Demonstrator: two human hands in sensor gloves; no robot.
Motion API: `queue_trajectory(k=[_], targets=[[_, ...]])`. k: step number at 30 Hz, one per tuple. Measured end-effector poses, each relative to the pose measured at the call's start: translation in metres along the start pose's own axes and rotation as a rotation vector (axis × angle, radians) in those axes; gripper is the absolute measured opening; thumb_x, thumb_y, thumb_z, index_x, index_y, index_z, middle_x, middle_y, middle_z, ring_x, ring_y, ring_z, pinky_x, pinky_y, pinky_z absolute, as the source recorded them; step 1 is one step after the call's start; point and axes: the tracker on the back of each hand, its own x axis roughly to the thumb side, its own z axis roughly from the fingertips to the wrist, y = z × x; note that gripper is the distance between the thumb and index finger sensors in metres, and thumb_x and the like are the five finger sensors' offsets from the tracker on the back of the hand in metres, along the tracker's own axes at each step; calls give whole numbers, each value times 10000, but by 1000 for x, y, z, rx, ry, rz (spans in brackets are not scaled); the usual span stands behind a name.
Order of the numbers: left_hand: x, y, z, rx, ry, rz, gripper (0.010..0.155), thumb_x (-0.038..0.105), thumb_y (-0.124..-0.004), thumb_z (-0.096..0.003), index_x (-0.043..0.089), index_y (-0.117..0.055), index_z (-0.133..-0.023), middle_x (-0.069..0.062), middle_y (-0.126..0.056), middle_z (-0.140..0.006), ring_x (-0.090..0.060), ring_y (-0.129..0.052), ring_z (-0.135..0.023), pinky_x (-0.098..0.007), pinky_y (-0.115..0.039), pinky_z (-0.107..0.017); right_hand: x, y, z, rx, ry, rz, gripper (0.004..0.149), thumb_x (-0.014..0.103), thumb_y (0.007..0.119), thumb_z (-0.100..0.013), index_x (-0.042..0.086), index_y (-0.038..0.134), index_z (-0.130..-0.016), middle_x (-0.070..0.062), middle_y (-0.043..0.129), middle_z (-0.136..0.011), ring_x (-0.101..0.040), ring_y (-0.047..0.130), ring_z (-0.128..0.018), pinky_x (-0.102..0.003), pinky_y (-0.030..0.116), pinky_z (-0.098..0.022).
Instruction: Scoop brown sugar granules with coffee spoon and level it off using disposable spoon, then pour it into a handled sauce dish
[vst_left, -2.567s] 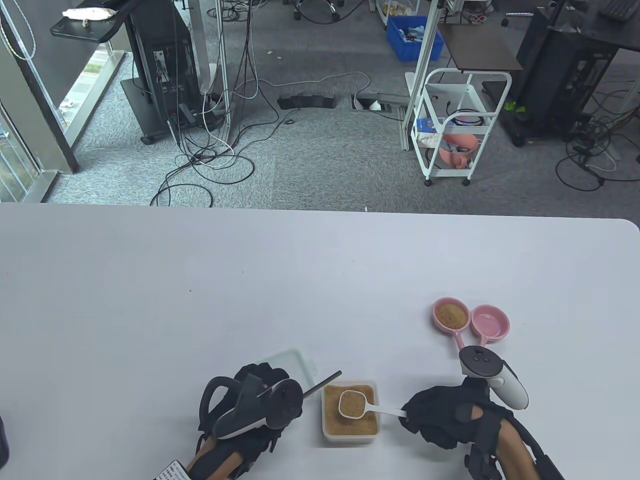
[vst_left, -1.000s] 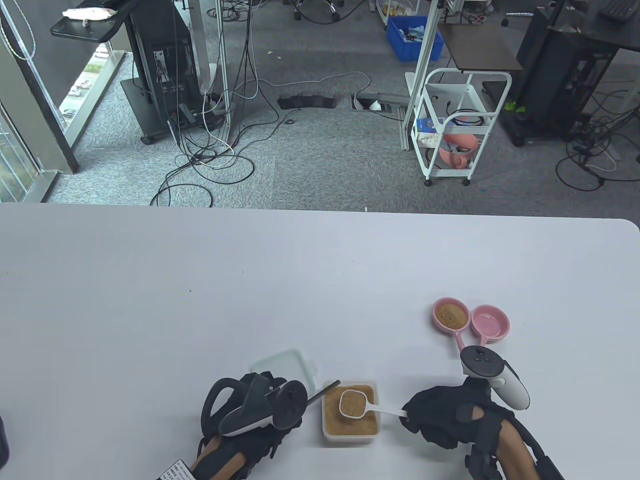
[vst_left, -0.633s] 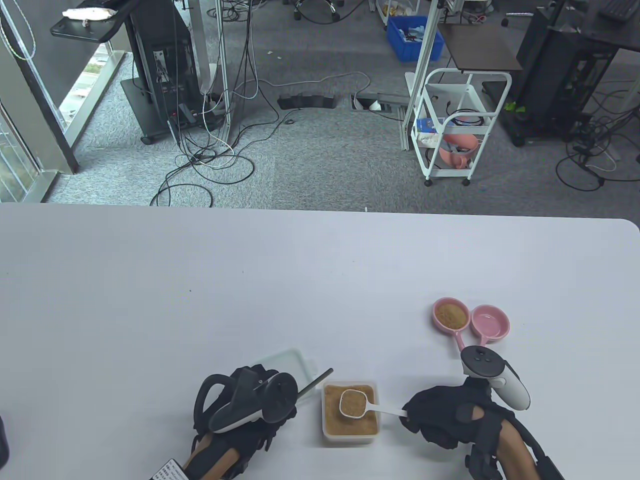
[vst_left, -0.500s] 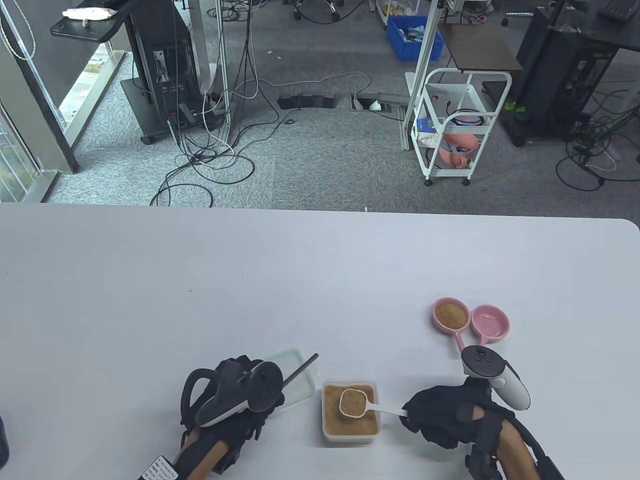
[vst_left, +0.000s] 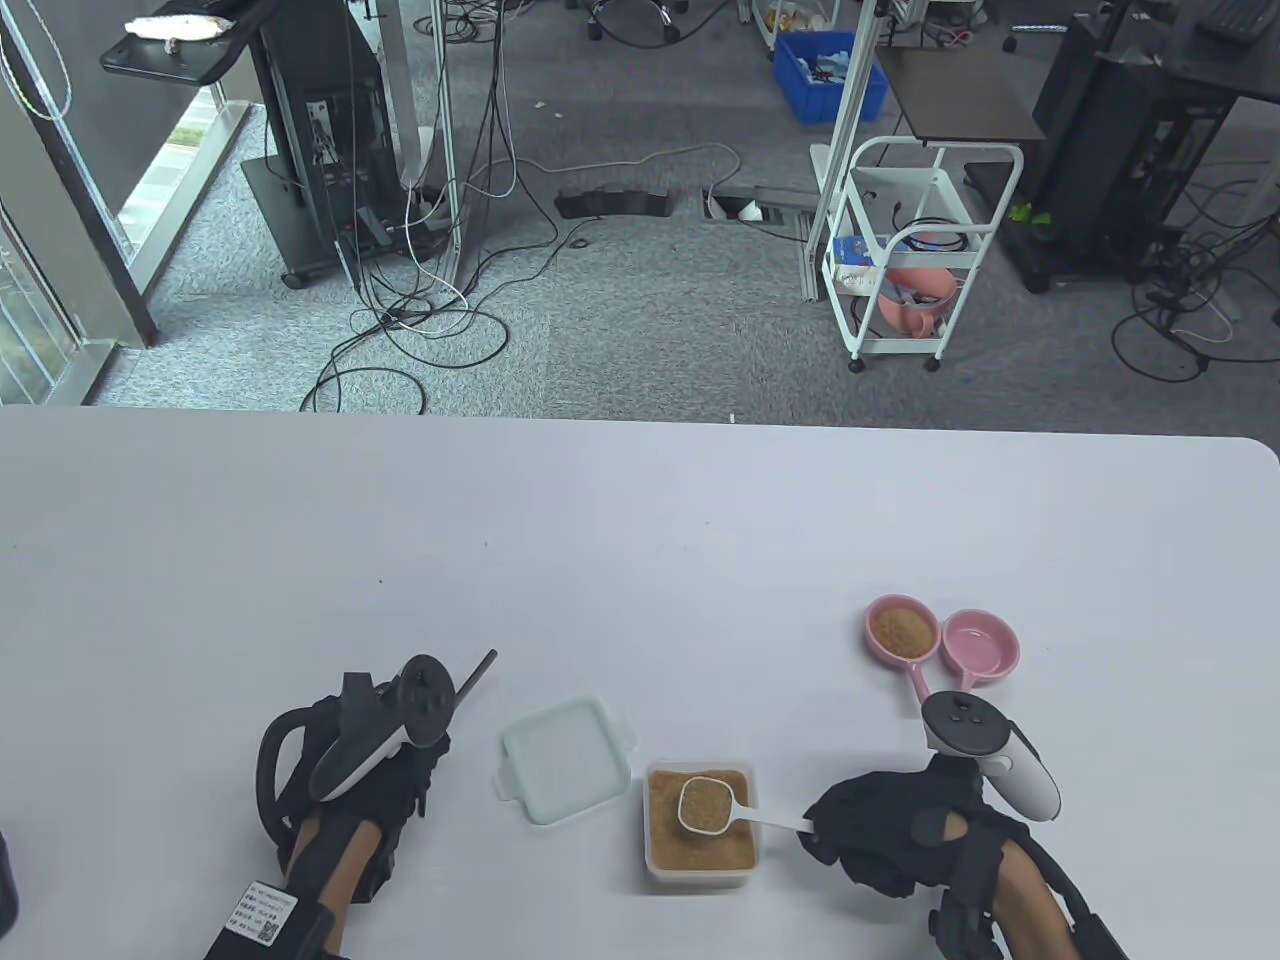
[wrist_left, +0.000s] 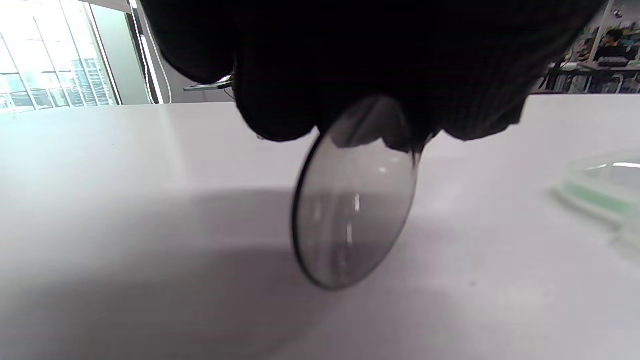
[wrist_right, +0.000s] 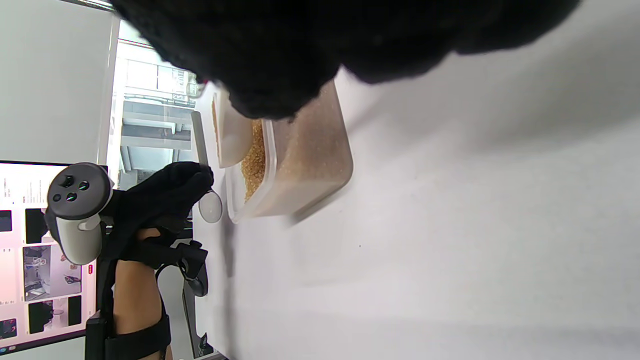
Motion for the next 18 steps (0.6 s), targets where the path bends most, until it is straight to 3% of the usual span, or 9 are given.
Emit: queue_trajectory(k=[18], targets=[[2,-17,-11,-77,36,-47,408,574,-820,-430,446,-898,-809,171,-919,-832,-171,-940,-849,-482,-674,-773,-1,1,-1,-2,10,6,434,385,785,-496,100,913,-797,14,990,-375,-203,939,-121,-476,806,-318]])
